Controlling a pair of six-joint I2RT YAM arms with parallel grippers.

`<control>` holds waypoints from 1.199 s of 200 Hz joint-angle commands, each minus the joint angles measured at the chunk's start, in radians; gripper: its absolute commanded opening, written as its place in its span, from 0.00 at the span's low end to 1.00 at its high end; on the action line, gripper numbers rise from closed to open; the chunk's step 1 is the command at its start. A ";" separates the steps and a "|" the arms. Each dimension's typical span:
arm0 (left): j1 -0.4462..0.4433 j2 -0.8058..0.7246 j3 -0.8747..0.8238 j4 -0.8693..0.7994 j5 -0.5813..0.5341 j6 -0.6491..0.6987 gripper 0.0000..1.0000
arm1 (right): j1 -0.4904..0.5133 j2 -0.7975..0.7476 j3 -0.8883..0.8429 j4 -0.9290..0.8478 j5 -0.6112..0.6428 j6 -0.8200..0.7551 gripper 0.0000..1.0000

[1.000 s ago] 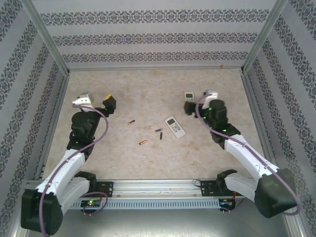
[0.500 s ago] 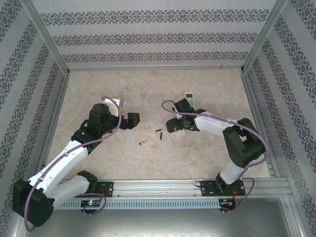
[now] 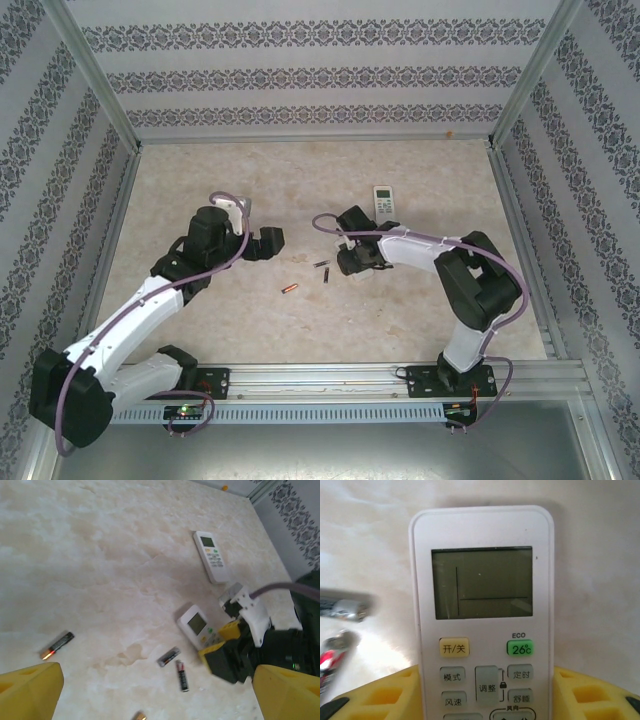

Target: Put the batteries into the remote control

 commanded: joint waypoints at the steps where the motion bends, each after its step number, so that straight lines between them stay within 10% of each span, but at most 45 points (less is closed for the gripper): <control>1: 0.012 0.065 0.063 0.044 0.149 -0.169 0.96 | 0.008 -0.162 -0.043 0.085 -0.179 0.066 0.43; 40: 0.013 0.178 0.078 0.229 0.339 -0.333 0.88 | 0.031 -0.326 -0.091 0.243 -0.446 0.134 0.44; 118: 0.002 0.239 0.072 0.285 0.397 -0.392 0.58 | 0.118 -0.367 -0.047 0.283 -0.524 0.145 0.44; 175: -0.018 0.233 0.063 0.331 0.420 -0.422 0.71 | 0.120 -0.320 -0.040 0.262 -0.466 0.136 0.41; 240: -0.024 0.264 0.083 0.212 0.414 -0.436 0.33 | 0.120 -0.332 -0.017 0.275 -0.437 0.146 0.41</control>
